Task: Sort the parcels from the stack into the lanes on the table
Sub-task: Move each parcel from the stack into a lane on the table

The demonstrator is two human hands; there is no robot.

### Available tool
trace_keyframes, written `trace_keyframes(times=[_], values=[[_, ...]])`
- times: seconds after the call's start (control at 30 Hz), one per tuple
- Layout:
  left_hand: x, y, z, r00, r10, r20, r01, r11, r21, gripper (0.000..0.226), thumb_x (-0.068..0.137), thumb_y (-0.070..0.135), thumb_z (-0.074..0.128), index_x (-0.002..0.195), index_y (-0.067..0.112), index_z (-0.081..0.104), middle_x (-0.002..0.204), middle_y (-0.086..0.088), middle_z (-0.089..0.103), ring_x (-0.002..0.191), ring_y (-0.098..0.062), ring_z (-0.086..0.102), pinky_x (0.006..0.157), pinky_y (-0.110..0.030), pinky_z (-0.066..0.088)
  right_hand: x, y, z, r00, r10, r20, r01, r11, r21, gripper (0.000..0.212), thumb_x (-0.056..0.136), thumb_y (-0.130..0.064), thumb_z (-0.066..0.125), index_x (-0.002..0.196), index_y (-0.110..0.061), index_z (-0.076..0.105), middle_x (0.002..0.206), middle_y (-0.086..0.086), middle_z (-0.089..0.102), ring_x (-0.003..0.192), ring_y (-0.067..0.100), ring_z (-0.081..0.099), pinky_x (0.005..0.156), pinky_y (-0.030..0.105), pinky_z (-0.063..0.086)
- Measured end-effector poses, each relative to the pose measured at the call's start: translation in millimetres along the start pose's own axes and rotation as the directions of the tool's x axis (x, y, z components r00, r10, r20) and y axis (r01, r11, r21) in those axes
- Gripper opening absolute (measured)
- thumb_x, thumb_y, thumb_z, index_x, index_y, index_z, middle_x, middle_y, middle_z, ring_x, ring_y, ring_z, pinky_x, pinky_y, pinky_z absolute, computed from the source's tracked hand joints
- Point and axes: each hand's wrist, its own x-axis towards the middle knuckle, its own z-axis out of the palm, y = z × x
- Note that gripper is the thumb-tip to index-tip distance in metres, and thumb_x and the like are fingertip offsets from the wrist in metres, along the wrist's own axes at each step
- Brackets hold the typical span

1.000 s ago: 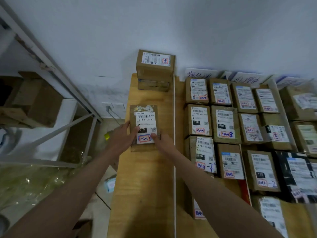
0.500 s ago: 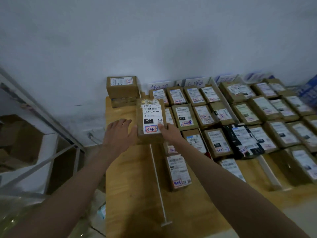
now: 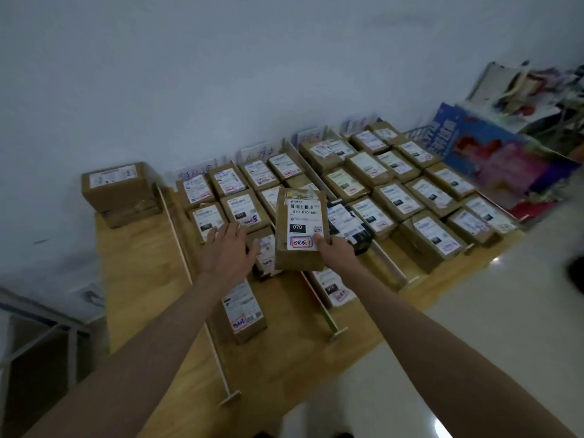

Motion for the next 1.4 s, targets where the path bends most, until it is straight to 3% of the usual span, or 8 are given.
trace_keyframes(times=[0.07, 0.27, 0.4, 0.5, 0.83, 0.93, 1.2, 1.4], values=[[0, 37, 5, 1.000, 0.020, 0.003, -0.020, 1.000, -0.011, 0.056, 0.102, 0.049, 0.031, 0.138, 0.013, 0.053, 0.144, -0.006, 0.051, 0.134, -0.025, 0.043, 0.116, -0.044, 0.027, -4, 21, -32, 1.000, 0.005, -0.009, -0.005, 1.000, 0.031, 0.039, 0.102, -0.041, 0.047, 0.121, -0.010, 0.061, 0.112, 0.004, 0.066, 0.096, 0.017, 0.061, 0.079, 0.030, 0.054], [-8, 155, 16, 0.999, 0.032, 0.020, -0.031, 0.999, -0.045, 0.054, 0.102, 0.047, 0.031, 0.139, 0.014, 0.052, 0.145, -0.007, 0.048, 0.135, -0.026, 0.041, 0.117, -0.044, 0.023, -8, 89, -130, 0.997, 0.035, -0.063, -0.032, 0.999, 0.044, 0.040, 0.101, -0.042, 0.048, 0.121, -0.010, 0.062, 0.109, 0.002, 0.065, 0.098, 0.020, 0.063, 0.087, 0.038, 0.055], [-8, 211, 27, 0.999, 0.031, 0.031, -0.029, 0.998, -0.052, 0.056, 0.102, 0.049, 0.029, 0.137, 0.014, 0.053, 0.141, -0.006, 0.052, 0.132, -0.024, 0.045, 0.116, -0.042, 0.025, -6, 124, -178, 0.996, 0.064, -0.058, -0.060, 0.996, 0.066, 0.039, 0.101, -0.041, 0.051, 0.118, -0.008, 0.062, 0.106, 0.003, 0.068, 0.093, 0.018, 0.064, 0.075, 0.030, 0.053], [-3, 243, 33, 0.998, 0.029, 0.048, -0.027, 0.998, -0.054, 0.057, 0.102, 0.050, 0.029, 0.139, 0.014, 0.052, 0.142, -0.006, 0.052, 0.132, -0.024, 0.045, 0.116, -0.043, 0.025, 2, 146, -205, 0.995, 0.090, -0.040, -0.086, 0.992, 0.097, 0.040, 0.099, -0.043, 0.054, 0.116, -0.009, 0.065, 0.105, 0.004, 0.071, 0.096, 0.020, 0.067, 0.087, 0.038, 0.057], [37, 312, 67, 0.998, 0.045, 0.045, -0.040, 0.994, -0.097, 0.053, 0.101, 0.049, 0.032, 0.134, 0.015, 0.055, 0.137, -0.004, 0.056, 0.130, -0.022, 0.047, 0.116, -0.042, 0.026, 51, 185, -263, 0.993, 0.118, 0.028, -0.120, 0.990, 0.074, 0.037, 0.098, -0.043, 0.054, 0.119, -0.013, 0.062, 0.105, 0.003, 0.070, 0.099, 0.021, 0.067, 0.091, 0.042, 0.057], [52, 330, 82, 0.998, 0.041, 0.057, -0.034, 0.992, -0.120, 0.052, 0.102, 0.048, 0.033, 0.136, 0.015, 0.054, 0.137, -0.003, 0.055, 0.131, -0.022, 0.046, 0.117, -0.043, 0.025, 75, 191, -276, 0.990, 0.121, 0.067, -0.123, 0.992, 0.035, 0.033, 0.098, -0.043, 0.055, 0.110, -0.014, 0.066, 0.100, 0.002, 0.072, 0.095, 0.020, 0.069, 0.091, 0.043, 0.057], [90, 362, 107, 0.991, -0.036, 0.129, 0.057, 0.985, -0.166, 0.050, 0.103, 0.046, 0.031, 0.133, 0.014, 0.055, 0.138, -0.005, 0.054, 0.132, -0.022, 0.045, 0.120, -0.044, 0.021, 130, 190, -299, 0.970, 0.084, 0.230, -0.063, 0.993, -0.095, 0.036, 0.100, -0.041, 0.053, 0.107, -0.010, 0.070, 0.097, 0.005, 0.073, 0.091, 0.020, 0.070, 0.087, 0.040, 0.058], [98, 373, 118, 0.984, -0.090, 0.155, 0.115, 0.981, -0.157, 0.047, 0.103, 0.044, 0.031, 0.130, 0.015, 0.056, 0.137, -0.004, 0.055, 0.131, -0.021, 0.046, 0.118, -0.044, 0.025, 158, 197, -309, 0.946, 0.073, 0.317, -0.025, 0.988, -0.152, 0.039, 0.098, -0.048, 0.052, 0.103, -0.015, 0.072, 0.096, 0.005, 0.074, 0.093, 0.024, 0.071, 0.090, 0.049, 0.057]])
